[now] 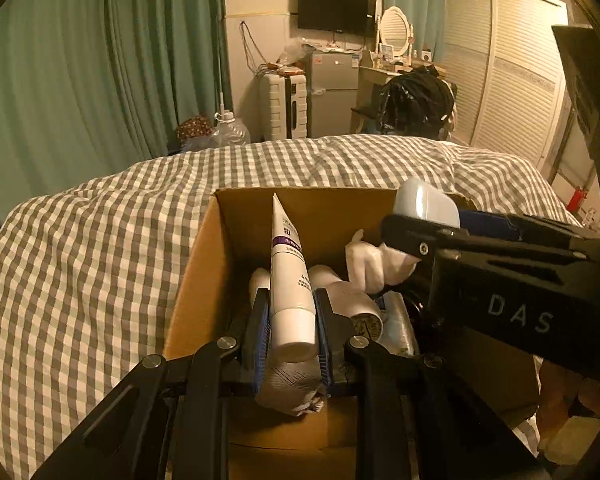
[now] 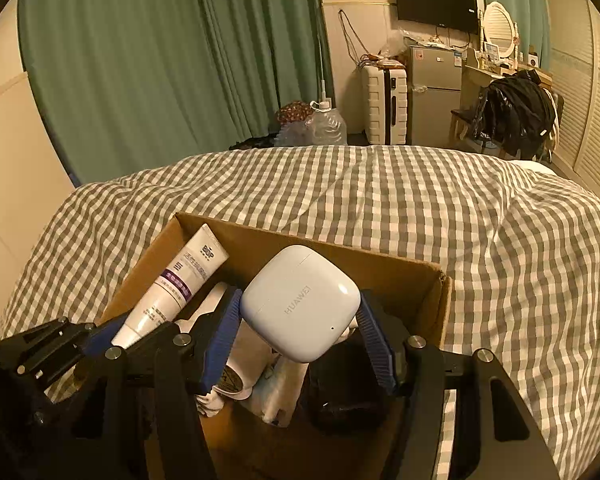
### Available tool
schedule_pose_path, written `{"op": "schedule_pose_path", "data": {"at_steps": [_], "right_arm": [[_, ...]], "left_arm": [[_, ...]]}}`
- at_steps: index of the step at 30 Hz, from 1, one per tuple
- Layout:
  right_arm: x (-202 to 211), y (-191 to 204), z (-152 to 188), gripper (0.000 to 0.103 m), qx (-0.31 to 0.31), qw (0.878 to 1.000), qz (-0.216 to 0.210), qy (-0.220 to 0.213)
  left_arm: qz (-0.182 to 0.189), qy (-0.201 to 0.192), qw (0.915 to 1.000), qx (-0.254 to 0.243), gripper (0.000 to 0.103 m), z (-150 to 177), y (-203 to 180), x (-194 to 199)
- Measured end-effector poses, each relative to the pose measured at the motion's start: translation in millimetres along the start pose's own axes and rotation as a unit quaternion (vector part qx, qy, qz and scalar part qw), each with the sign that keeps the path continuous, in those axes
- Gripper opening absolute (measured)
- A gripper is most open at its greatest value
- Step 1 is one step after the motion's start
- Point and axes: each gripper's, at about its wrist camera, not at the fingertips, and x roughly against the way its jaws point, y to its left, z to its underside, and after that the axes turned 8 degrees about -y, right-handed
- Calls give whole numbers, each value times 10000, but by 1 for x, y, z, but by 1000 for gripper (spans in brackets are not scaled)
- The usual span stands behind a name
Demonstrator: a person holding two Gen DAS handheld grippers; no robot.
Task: Organize objects
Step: 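Lift toothpaste tube and earbud case over the box and lower them inside, then open both tools to release the items and withdraw from the box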
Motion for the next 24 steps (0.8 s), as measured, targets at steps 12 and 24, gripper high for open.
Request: {"op": "schedule_pose_path", "data": {"at_steps": [12,24], "right_arm": [[21,-3,-5,72,13,9991,145,-396],[105,10,-37,86,68,9910,544,-1220]], "left_arm": [[-61,-224,9997,-109,77,-3,-10,11],[-131,-994,9949,-74,94,-41,-10,89]]}}
